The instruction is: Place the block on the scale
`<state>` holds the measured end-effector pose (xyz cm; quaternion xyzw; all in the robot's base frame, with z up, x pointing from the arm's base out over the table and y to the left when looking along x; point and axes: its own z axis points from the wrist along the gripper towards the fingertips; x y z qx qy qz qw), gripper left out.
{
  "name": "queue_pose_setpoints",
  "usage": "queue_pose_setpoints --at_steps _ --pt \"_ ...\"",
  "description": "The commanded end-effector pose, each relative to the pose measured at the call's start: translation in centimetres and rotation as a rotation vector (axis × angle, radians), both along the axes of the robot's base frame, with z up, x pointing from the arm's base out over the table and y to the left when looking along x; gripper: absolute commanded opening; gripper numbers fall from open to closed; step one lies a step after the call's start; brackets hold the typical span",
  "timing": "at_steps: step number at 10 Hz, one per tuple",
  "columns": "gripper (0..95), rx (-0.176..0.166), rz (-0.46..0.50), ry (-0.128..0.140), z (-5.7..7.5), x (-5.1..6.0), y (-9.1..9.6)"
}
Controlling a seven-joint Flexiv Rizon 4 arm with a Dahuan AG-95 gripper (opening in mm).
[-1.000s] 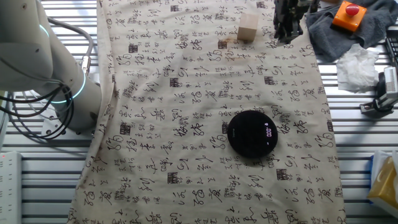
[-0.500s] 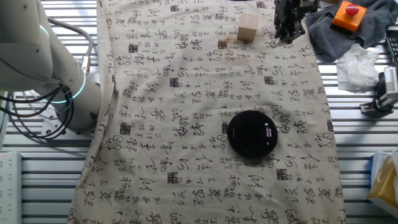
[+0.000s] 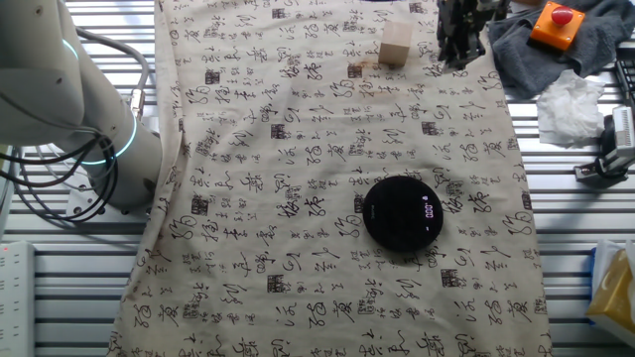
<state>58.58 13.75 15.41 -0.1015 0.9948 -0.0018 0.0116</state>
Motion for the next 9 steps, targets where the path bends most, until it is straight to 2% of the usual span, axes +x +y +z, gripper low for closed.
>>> queue_pose_setpoints --at_steps 1,2,3,6,8,9 --pt "19.0 0.001 -0.003 -0.003 0.0 -0.1 0.0" --pt "19.0 0.001 -0.001 -0.003 0.0 -0.1 0.2" --pt "38.0 0.001 -0.004 -0.001 0.0 -0.1 0.2" --pt "38.0 0.021 -0.059 -0.002 0.1 -0.1 1.6" --pt "38.0 0.046 -0.099 -0.022 -0.4 -0.2 3.3" --pt "38.0 0.056 -0.113 -0.024 -0.6 -0.2 3.8"
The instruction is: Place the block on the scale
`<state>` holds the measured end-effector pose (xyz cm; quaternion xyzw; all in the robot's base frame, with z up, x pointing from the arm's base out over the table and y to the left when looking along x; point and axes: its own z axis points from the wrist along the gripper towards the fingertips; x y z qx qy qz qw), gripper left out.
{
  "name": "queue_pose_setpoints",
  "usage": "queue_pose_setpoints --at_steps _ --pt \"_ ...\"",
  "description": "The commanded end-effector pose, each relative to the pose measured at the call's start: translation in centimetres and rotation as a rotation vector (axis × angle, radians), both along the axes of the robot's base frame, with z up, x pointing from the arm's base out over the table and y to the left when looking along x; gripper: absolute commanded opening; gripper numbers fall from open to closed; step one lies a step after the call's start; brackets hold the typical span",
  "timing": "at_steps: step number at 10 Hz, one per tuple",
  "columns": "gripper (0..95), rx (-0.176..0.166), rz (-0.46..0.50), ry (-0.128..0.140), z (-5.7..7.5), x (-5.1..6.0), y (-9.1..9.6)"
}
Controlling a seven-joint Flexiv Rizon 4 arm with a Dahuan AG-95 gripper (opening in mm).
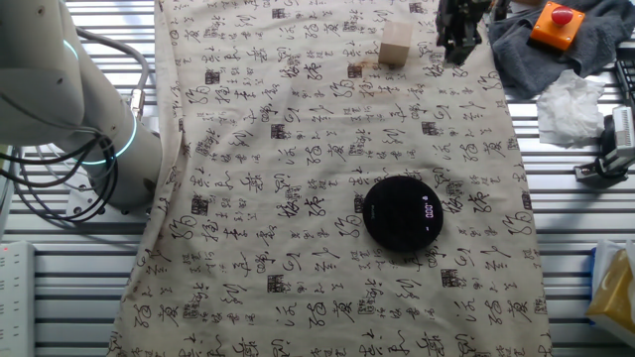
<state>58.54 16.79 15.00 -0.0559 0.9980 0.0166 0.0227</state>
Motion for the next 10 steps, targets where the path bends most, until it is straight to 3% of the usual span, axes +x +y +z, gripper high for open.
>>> queue_pose_setpoints --at_steps 1,6,7,10 --pt "38.0 0.031 -0.04 -0.006 -0.4 -0.3 1.7" --pt "38.0 0.043 -0.092 -0.018 -1.4 -1.0 5.3" --pt "57.0 0.048 -0.101 -0.022 -1.6 -1.1 5.9" --pt "57.0 0.053 -0.107 -0.025 -1.9 -1.5 7.1"
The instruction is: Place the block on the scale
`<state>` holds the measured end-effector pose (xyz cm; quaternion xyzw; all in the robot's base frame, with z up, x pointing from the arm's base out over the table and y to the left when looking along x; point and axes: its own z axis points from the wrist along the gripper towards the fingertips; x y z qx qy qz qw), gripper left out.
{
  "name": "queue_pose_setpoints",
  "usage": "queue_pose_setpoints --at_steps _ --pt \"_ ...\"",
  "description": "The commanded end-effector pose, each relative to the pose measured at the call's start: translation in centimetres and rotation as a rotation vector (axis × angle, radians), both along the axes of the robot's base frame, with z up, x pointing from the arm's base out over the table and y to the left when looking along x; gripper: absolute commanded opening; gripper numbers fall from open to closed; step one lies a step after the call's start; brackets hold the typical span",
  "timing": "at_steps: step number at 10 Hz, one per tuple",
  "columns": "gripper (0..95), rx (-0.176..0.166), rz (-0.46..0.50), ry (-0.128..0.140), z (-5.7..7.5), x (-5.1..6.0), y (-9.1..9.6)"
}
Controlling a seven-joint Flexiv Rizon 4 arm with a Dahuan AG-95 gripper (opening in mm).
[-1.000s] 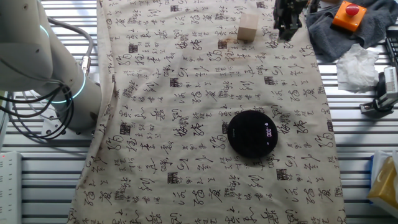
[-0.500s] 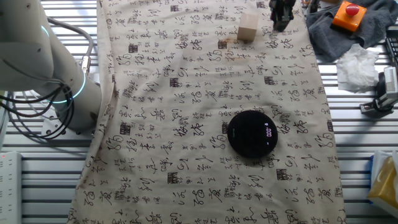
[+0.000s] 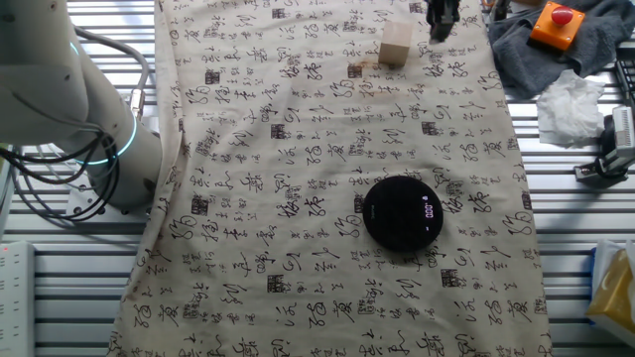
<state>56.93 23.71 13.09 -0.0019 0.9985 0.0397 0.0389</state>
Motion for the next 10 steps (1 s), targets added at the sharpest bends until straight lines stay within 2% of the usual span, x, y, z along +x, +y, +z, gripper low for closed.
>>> queue_pose_setpoints --at_steps 1,6,7,10 --pt "57.0 0.003 -0.006 0.003 0.0 -0.1 0.6" --pt "57.0 0.006 -0.027 -0.004 -0.6 -1.0 2.0" --pt "76.0 0.008 -0.031 -0.009 -0.8 -1.2 2.1" --pt "76.0 0.009 -0.032 -0.027 -1.3 -1.8 2.4"
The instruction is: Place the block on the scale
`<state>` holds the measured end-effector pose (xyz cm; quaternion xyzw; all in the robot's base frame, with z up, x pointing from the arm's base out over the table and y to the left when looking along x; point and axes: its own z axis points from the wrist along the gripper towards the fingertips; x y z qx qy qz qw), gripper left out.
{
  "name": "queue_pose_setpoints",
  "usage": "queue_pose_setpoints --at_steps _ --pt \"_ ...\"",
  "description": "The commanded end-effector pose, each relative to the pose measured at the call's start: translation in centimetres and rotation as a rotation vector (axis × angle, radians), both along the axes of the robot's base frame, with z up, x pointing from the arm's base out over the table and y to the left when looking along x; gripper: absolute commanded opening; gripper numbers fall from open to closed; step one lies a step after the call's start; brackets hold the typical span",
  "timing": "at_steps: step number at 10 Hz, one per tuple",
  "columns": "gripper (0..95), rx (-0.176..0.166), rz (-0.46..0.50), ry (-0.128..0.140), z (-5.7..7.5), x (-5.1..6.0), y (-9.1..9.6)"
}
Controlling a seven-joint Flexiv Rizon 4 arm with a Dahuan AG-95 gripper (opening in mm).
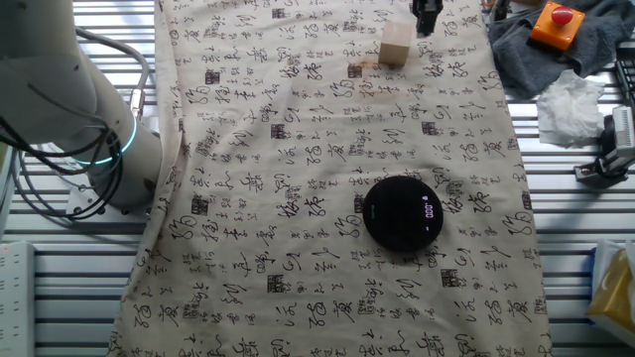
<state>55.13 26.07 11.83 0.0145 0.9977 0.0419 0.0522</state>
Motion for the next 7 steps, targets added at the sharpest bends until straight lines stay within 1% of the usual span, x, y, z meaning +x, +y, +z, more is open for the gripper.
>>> queue_pose_setpoints --at_steps 1,3,7 --pt "76.0 0.001 0.001 -0.006 -0.3 -0.1 0.2" --pt "76.0 0.001 0.005 -0.009 -0.7 -0.1 0.3" --pt "76.0 -0.007 0.015 0.0 -2.1 -0.1 0.3"
